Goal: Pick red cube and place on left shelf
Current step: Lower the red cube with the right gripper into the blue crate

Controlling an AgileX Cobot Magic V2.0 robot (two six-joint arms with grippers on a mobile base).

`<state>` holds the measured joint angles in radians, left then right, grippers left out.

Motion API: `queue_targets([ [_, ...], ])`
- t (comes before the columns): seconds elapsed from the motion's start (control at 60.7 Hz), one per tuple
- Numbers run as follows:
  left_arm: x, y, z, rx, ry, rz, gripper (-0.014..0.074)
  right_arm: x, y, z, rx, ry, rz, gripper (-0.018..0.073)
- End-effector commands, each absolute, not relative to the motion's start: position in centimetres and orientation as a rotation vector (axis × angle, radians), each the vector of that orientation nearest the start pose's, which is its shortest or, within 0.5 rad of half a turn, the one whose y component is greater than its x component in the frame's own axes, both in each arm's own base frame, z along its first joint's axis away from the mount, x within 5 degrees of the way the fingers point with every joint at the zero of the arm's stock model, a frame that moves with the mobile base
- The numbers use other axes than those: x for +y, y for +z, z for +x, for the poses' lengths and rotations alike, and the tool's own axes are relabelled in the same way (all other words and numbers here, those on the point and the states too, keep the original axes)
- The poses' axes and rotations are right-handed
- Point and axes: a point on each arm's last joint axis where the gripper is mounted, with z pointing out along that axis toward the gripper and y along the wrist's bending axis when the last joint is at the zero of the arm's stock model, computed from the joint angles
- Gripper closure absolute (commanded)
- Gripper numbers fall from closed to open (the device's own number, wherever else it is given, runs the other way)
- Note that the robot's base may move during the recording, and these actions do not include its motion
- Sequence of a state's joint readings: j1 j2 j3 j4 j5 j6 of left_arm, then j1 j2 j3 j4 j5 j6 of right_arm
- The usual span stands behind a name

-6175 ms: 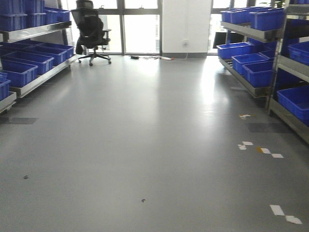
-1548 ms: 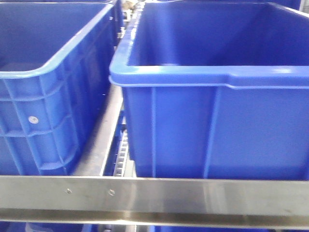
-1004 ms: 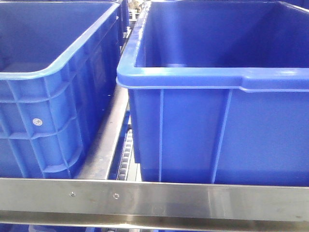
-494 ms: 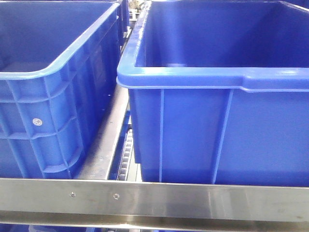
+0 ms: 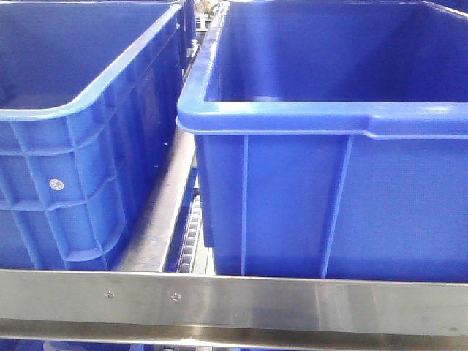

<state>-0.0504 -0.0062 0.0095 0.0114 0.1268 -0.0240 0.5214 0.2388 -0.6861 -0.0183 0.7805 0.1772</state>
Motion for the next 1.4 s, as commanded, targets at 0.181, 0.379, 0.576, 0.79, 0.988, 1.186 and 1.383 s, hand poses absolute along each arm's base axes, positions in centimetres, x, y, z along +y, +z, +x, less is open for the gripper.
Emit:
queue_targets([
  [0.181, -0.3, 20.0, 5.6, 1.533, -0.053, 0.022, 0.0495, 1.3, 36.6, 2.7, 1.713, 0.480, -0.306, 0.0333],
  [0.379, -0.3, 20.0, 5.6, 1.533, -0.053, 0.022, 0.0495, 1.5, 37.1, 2.9, 1.690, 0.488, -0.303, 0.0335],
  [0.576, -0.3, 20.0, 5.6, 1.533, -0.053, 0.022, 0.0495, 3.7, 38.3, 6.1, 1.846, 0.493, -0.341, 0.0335],
  [0.79, -0.3, 20.0, 5.6, 1.533, -0.053, 0.022, 0.0495, 7.5, 40.8, 12.8, 2.020, 0.403, -0.427, 0.0335],
  [0.988, -0.3, 20.0, 5.6, 1.533, -0.053, 0.022, 0.0495, 10.6, 40.9, 19.8, 2.201, 0.258, -0.464, 0.0335],
  [1.186, -0.3, 20.0, 5.6, 1.533, -0.053, 0.022, 0.0495, 11.7, 37.9, 26.8, 2.395, 0.169, -0.354, 0.0335],
  [1.383, -0.3, 20.0, 5.6, 1.533, -0.053, 0.022, 0.0495, 11.7, 34.1, 32.0, 2.518, 0.116, -0.291, 0.0335],
])
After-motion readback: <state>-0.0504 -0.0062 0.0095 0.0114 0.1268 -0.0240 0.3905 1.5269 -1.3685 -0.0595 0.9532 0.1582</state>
